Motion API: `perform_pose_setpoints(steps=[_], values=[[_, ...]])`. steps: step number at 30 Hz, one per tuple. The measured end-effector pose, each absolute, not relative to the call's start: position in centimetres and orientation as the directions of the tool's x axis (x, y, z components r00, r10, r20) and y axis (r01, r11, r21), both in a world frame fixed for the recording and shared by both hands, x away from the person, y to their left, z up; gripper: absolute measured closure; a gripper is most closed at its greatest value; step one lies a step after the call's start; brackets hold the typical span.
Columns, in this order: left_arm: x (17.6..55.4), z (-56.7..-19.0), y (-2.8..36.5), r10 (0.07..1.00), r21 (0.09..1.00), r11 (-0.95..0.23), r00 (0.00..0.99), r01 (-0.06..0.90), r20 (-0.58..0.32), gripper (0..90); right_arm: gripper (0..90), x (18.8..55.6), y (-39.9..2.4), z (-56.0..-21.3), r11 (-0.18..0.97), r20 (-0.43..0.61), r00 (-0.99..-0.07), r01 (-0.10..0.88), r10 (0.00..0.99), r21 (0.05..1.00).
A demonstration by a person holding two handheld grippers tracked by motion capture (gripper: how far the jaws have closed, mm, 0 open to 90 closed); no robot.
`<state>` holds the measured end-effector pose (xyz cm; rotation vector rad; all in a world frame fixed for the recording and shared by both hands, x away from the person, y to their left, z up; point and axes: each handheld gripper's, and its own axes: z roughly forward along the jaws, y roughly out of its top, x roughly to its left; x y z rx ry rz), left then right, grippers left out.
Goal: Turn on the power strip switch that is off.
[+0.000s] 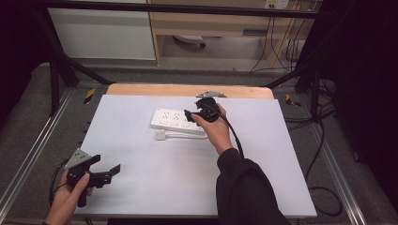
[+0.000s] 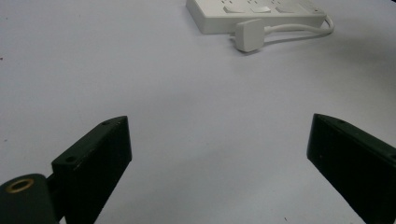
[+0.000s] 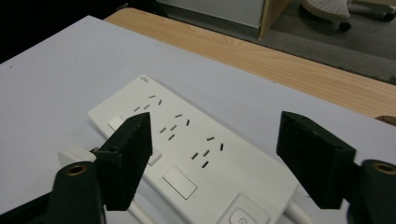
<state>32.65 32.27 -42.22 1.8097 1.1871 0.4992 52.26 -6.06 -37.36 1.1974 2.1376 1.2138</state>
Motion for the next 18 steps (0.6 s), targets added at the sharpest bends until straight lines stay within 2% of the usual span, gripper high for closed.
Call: perform_pose_setpoints(steps=[8, 18], values=[[32.7, -42.2, 32.3, 0.879, 0.842, -0.146, 0.459, 0.519, -0.130, 6.5, 47.9, 52.7, -5.0, -37.8, 0.269, 0.055, -0.564, 0.475, 0.824, 0.838], [32.7, -42.2, 32.4, 0.878, 0.843, -0.146, 0.461, 0.518, -0.132, 6.5, 62.7, 53.2, -3.4, -39.4, 0.282, 0.064, -0.588, 0.478, 0.807, 0.832]])
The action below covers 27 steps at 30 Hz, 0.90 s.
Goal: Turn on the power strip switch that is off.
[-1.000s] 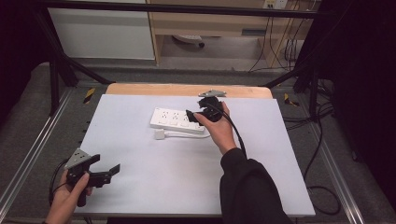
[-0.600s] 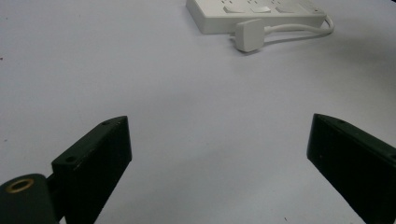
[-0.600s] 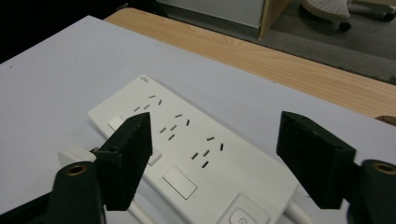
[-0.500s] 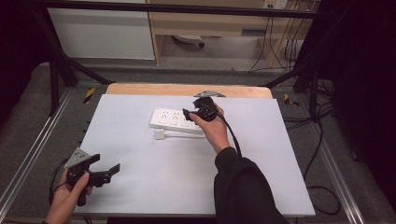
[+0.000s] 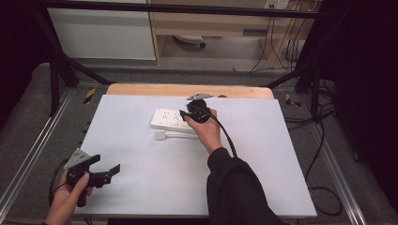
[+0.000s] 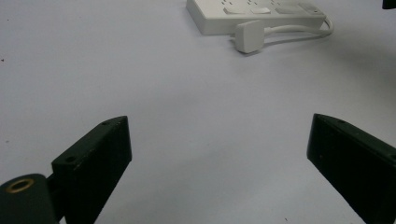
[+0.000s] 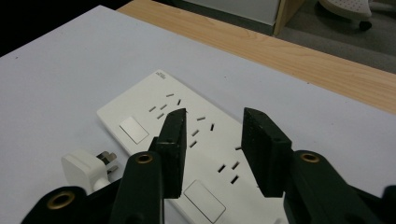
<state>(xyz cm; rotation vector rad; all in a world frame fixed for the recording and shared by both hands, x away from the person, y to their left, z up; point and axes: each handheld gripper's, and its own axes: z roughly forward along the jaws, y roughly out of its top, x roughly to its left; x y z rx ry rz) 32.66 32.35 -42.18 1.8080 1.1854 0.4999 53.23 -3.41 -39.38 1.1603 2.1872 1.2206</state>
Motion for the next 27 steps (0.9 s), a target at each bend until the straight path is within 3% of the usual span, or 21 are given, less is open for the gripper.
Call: perform_pose_setpoints(steps=[12, 27], values=[[32.7, -42.2, 32.4, 0.878, 0.844, -0.149, 0.462, 0.516, -0.127, 6.5, 79.5, 53.4, -2.1, -40.8, 0.293, 0.060, -0.610, 0.462, 0.790, 0.837], [32.7, -42.2, 32.3, 0.877, 0.843, -0.152, 0.464, 0.516, -0.126, 6.5, 88.8, 53.6, -1.1, -42.4, 0.325, 0.062, -0.633, 0.476, 0.772, 0.817]])
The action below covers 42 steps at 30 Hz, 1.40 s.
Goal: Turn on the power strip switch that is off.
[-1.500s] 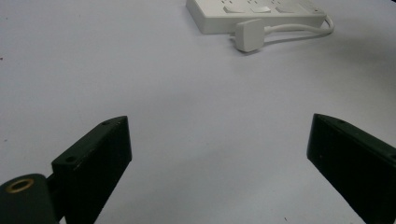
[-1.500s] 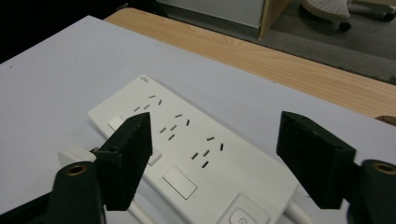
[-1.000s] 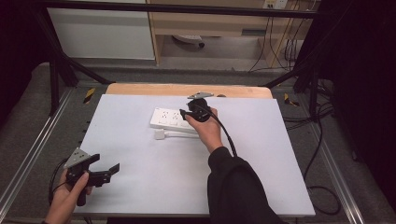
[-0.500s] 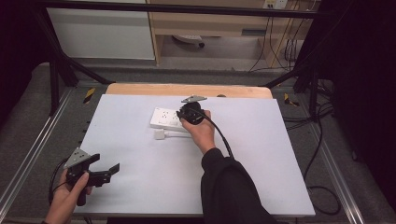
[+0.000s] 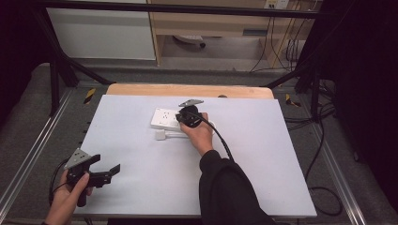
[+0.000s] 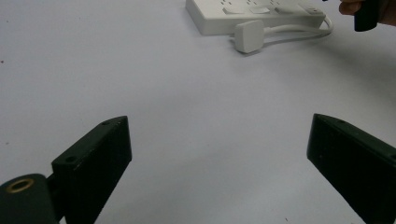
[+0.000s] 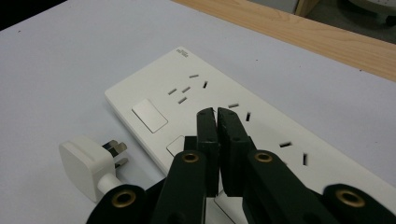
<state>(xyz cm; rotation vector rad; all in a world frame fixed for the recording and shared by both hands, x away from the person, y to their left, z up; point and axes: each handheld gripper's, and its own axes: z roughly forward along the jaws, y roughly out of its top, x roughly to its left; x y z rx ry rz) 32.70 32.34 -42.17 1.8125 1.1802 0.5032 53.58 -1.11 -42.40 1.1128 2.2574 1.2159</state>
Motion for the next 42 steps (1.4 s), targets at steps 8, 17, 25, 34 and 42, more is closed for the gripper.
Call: perform_pose_setpoints(steps=[8, 17, 25, 34, 42], values=[[32.7, -42.2, 32.3, 0.876, 0.842, -0.154, 0.466, 0.517, -0.126, 6.5, 90.0, 53.6, -0.8, -43.0, 0.340, 0.050, -0.640, 0.472, 0.767, 0.813], [32.7, -42.2, 32.3, 0.874, 0.842, -0.156, 0.469, 0.517, -0.126, 6.5, 90.0, 53.5, -0.6, -43.3, 0.340, 0.048, -0.638, 0.471, 0.768, 0.814], [32.7, -42.2, 32.3, 0.874, 0.842, -0.155, 0.469, 0.517, -0.127, 6.5, 90.0, 53.3, -0.7, -43.6, 0.337, 0.047, -0.634, 0.471, 0.772, 0.815], [32.7, -42.2, 32.3, 0.875, 0.844, -0.155, 0.468, 0.514, -0.125, 6.5, 90.0, 53.1, -0.5, -43.9, 0.345, 0.037, -0.645, 0.454, 0.763, 0.821], [32.7, -42.2, 32.3, 0.875, 0.842, -0.157, 0.469, 0.515, -0.124, 6.5, 90.0, 52.9, -0.4, -44.0, 0.351, 0.029, -0.653, 0.443, 0.756, 0.825]])
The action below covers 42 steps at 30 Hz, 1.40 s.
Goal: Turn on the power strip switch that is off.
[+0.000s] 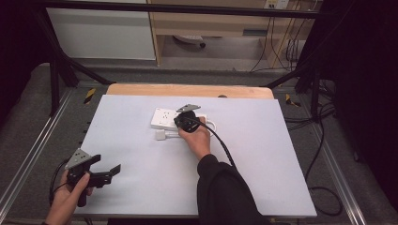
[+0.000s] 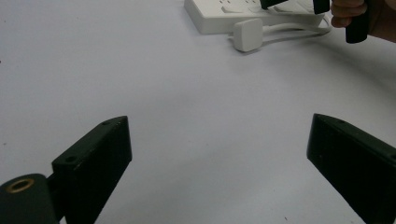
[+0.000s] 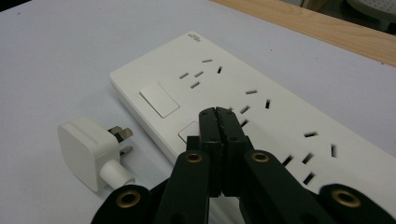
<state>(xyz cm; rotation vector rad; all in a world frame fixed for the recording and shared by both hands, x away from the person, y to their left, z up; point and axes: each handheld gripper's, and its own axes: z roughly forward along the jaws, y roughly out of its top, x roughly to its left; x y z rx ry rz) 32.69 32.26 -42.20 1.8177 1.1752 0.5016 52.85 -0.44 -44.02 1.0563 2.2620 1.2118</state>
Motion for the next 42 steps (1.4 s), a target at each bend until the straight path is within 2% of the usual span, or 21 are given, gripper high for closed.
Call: perform_pose_setpoints(steps=[23, 32, 42], values=[[32.7, -42.2, 32.2, 0.873, 0.840, -0.164, 0.472, 0.517, -0.120, 6.6, 90.0, 52.9, -0.6, -44.2, 0.353, 0.015, -0.643, 0.440, 0.766, 0.825], [32.7, -42.2, 32.2, 0.874, 0.842, -0.164, 0.472, 0.515, -0.118, 6.6, 90.0, 52.8, -1.6, -44.4, 0.324, 0.052, -0.649, 0.446, 0.759, 0.834], [32.7, -42.2, 32.2, 0.873, 0.840, -0.167, 0.473, 0.516, -0.118, 6.6, 90.0, 52.4, -1.8, -42.9, 0.332, 0.036, -0.657, 0.427, 0.753, 0.841]])
